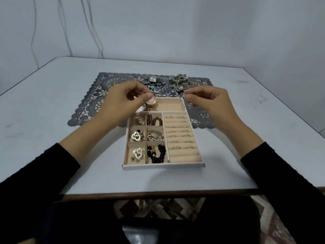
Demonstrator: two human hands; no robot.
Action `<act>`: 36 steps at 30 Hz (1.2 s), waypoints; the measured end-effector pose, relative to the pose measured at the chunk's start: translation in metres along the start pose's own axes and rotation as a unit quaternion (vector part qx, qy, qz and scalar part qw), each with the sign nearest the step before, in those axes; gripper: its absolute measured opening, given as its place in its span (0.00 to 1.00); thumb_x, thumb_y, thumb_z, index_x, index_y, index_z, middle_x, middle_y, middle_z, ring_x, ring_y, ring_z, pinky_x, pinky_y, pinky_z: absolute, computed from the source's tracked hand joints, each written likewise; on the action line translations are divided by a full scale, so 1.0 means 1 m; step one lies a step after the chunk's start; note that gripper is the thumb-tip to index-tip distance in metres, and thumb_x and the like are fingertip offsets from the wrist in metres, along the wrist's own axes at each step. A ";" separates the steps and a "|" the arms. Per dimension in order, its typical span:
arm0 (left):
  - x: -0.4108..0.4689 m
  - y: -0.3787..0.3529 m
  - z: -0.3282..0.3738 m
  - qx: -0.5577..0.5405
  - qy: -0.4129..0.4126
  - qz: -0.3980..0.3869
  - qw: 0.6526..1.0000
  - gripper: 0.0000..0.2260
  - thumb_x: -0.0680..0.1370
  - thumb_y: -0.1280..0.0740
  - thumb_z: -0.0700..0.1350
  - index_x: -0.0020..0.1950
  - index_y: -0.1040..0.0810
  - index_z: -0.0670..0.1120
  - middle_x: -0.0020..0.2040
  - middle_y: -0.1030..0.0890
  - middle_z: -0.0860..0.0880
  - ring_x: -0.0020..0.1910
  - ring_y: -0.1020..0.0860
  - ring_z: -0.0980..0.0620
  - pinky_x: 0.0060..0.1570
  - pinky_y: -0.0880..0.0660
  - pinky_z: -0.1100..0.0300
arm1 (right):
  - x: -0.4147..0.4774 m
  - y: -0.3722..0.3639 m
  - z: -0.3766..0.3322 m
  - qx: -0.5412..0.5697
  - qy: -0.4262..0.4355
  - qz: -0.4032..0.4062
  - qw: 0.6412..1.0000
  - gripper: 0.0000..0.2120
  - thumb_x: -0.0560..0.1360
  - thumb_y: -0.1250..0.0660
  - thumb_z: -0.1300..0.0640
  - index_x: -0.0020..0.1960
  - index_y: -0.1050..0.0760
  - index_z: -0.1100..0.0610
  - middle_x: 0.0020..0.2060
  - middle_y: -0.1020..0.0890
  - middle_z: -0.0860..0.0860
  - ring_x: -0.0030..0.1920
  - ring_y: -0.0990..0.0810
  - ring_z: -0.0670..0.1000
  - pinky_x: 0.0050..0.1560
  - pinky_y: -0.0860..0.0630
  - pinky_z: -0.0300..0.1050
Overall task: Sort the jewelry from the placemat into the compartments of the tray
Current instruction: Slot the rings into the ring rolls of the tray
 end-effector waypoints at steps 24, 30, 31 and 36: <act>-0.058 -0.034 0.035 -0.026 -0.062 -0.054 0.996 0.02 0.76 0.28 0.43 0.47 0.18 0.45 0.40 0.18 0.50 0.37 0.25 0.61 0.41 0.27 0.68 | -0.082 -0.030 -0.030 -0.157 0.095 -0.272 0.945 0.06 0.70 0.26 0.67 0.45 0.16 0.60 0.38 0.16 0.49 0.40 0.19 0.49 0.44 0.23 0.42; -0.058 -0.034 0.036 -0.021 -0.066 -0.056 0.996 0.03 0.76 0.28 0.43 0.47 0.17 0.44 0.40 0.18 0.50 0.37 0.25 0.61 0.41 0.27 0.68 | -0.085 -0.039 -0.034 -0.226 0.116 -0.324 0.911 0.05 0.71 0.26 0.64 0.45 0.15 0.56 0.38 0.17 0.45 0.40 0.20 0.47 0.44 0.26 0.37; -0.059 -0.035 0.037 -0.019 -0.067 -0.055 0.996 0.04 0.76 0.28 0.43 0.47 0.17 0.44 0.39 0.18 0.51 0.37 0.24 0.62 0.41 0.27 0.69 | -0.085 -0.039 -0.034 -0.226 0.105 -0.333 0.909 0.05 0.71 0.26 0.63 0.46 0.15 0.56 0.38 0.17 0.45 0.40 0.20 0.47 0.44 0.26 0.37; -0.059 -0.033 0.039 -0.012 -0.074 -0.054 0.996 0.04 0.76 0.28 0.43 0.47 0.17 0.44 0.39 0.19 0.53 0.37 0.24 0.62 0.41 0.28 0.71 | -0.079 -0.037 -0.029 -0.195 0.023 -0.368 0.909 0.06 0.72 0.28 0.61 0.49 0.16 0.58 0.42 0.15 0.49 0.46 0.17 0.49 0.52 0.22 0.43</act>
Point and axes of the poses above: each hand's wrist, its own x-axis towards the middle knuckle, its own y-axis out of the back of the hand, z = x × y, the point moved 9 cm from there along x, towards the middle knuckle
